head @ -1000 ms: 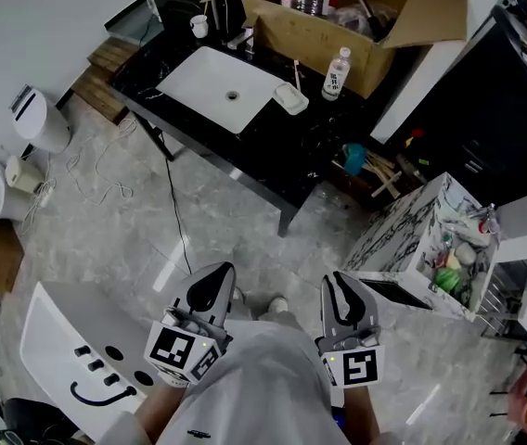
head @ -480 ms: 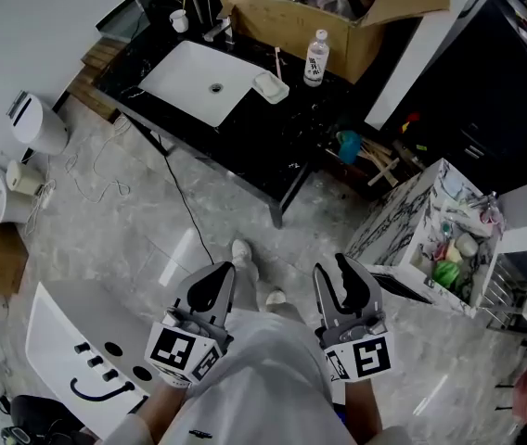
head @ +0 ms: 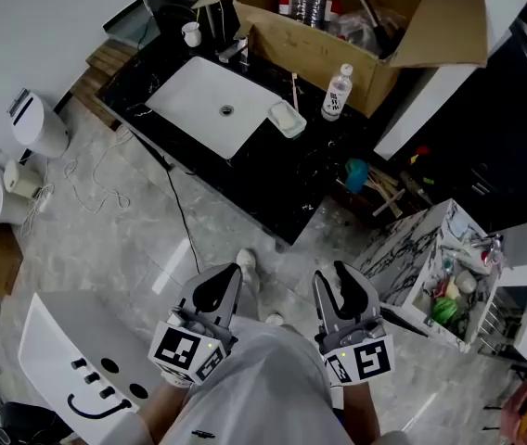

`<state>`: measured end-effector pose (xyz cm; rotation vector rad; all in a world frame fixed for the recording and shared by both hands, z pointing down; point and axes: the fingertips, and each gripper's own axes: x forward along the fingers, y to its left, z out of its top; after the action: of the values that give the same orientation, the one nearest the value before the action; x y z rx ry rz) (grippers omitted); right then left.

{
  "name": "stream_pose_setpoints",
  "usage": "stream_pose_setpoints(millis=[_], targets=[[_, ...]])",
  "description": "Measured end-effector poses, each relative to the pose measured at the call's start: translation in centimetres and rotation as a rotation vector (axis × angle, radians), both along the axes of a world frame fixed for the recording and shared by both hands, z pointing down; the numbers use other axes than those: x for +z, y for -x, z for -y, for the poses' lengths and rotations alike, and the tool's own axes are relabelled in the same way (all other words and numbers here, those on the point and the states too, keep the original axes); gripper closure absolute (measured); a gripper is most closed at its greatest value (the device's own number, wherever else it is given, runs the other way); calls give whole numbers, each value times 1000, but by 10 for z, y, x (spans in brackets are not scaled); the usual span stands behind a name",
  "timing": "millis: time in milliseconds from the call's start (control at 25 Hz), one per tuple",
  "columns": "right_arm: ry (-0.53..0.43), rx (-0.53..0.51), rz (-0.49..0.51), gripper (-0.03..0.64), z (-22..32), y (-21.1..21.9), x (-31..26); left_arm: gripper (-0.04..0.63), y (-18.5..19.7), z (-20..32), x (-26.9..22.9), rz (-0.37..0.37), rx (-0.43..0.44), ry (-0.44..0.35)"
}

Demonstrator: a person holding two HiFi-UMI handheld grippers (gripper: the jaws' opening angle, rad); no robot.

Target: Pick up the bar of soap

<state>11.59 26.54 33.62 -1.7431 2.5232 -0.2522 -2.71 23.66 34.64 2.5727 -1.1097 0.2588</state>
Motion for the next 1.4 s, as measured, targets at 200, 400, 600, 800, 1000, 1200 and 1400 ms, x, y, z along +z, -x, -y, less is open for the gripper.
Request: stream_pose_setpoints(millis=[200,400,600,800,1000,1200,1400], targets=[[16,13,-28,476,68,13,-6,595,9,71,-6,-19,18,-1],[23,48,-64,476,135,21,-12,595,16,143,-16,-50,51,-17],[32,89,-80,476,180,36,-14,595,34,194,-11,-49,83,-18],[36,116,-121,476,203,43,-10,595,44,220,-6,-68,90,-17],[67,121,-133,476,215,43,0,595,45,234,-9,-87,85,-14],[92,125,-142,505,223,41,13,595,35,241,-4,-61,98,-2],[136,119,-173,505,233,27,31,595,20,247,4,-48,96,20]])
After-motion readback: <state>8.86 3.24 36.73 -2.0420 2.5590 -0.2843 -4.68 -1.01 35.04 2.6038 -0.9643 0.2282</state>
